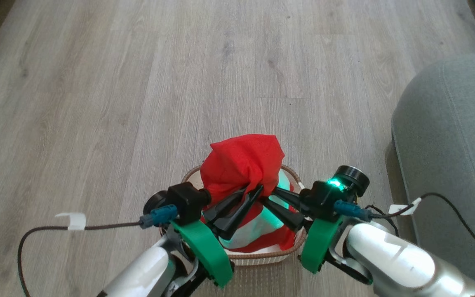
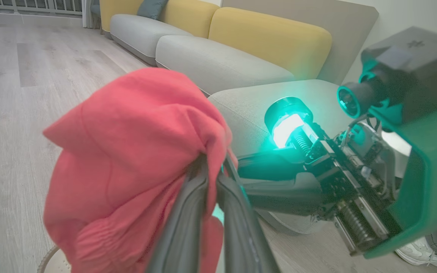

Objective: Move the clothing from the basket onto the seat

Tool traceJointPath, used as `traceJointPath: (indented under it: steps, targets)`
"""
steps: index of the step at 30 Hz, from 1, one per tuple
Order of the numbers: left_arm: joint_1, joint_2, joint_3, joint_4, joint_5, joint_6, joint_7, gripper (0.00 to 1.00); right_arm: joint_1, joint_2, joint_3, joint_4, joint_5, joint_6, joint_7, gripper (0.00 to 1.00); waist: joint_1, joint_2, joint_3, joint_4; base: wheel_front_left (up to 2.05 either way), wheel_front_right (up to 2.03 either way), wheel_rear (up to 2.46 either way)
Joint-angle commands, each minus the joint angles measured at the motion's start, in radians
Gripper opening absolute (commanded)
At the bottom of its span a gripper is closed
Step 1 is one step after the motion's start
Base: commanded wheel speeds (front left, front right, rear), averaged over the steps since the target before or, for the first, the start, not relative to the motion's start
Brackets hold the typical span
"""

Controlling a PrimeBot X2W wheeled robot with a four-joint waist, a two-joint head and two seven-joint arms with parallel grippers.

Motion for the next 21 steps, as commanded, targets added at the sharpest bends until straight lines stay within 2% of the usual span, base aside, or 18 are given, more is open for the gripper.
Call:
traceJointPath:
  steps: [1, 5, 6, 7, 9, 10, 16, 20, 21]
  targets:
    - [-0.058, 0.013, 0.031, -0.026, -0.003, -0.001, -0.008, 0.00, -0.033, -0.006, -0.008, -0.035, 0.008, 0.000, -0.007, 0.00, 0.0000, -0.0001, 0.001, -0.001, 0.00, 0.00, 0.00]
    - [-0.053, 0.017, 0.039, -0.006, -0.010, 0.003, -0.023, 0.00, -0.018, -0.022, -0.036, -0.045, 0.023, 0.000, -0.007, 0.00, 0.0000, -0.0001, 0.004, -0.008, 0.00, 0.00, 0.00]
    - [-0.052, 0.018, 0.042, -0.002, -0.010, 0.005, -0.027, 0.11, -0.013, -0.026, -0.044, -0.046, 0.024, 0.000, -0.007, 0.00, 0.0000, -0.0001, 0.005, -0.012, 0.00, 0.00, 0.00]
    - [-0.050, 0.018, 0.045, 0.004, -0.011, 0.009, -0.032, 0.31, -0.007, -0.030, -0.050, -0.045, 0.025, 0.000, -0.007, 0.00, 0.0000, -0.0001, 0.006, -0.015, 0.00, 0.00, 0.00]
    - [-0.049, 0.021, 0.051, 0.015, -0.006, 0.017, -0.045, 0.91, 0.003, -0.037, -0.065, -0.042, 0.026, 0.000, -0.007, 0.00, 0.0000, -0.0001, 0.008, -0.026, 0.00, 0.00, 0.00]
    - [-0.047, 0.022, 0.053, 0.021, -0.004, 0.020, -0.052, 1.00, 0.009, -0.040, -0.073, -0.040, 0.026, 0.000, -0.007, 0.00, 0.0000, -0.0001, 0.009, -0.033, 0.00, 0.00, 0.00]
    - [-0.045, 0.023, 0.056, 0.064, 0.014, 0.039, -0.086, 1.00, 0.037, -0.050, -0.125, -0.036, 0.015, 0.000, -0.007, 0.00, 0.0000, -0.0001, 0.021, -0.114, 0.00, 0.00, 0.00]
    - [-0.047, 0.014, 0.047, 0.083, 0.023, 0.039, -0.107, 1.00, 0.057, -0.054, -0.167, -0.038, 0.005, 0.000, -0.007, 0.00, 0.0000, -0.0001, 0.034, -0.194, 0.00, 0.00, 0.00]
    - [-0.048, 0.002, 0.039, 0.088, 0.025, 0.037, -0.117, 1.00, 0.070, -0.057, -0.194, -0.039, -0.002, 0.000, -0.007, 0.00, 0.0000, -0.0001, 0.040, -0.235, 0.00, 0.00, 0.00]
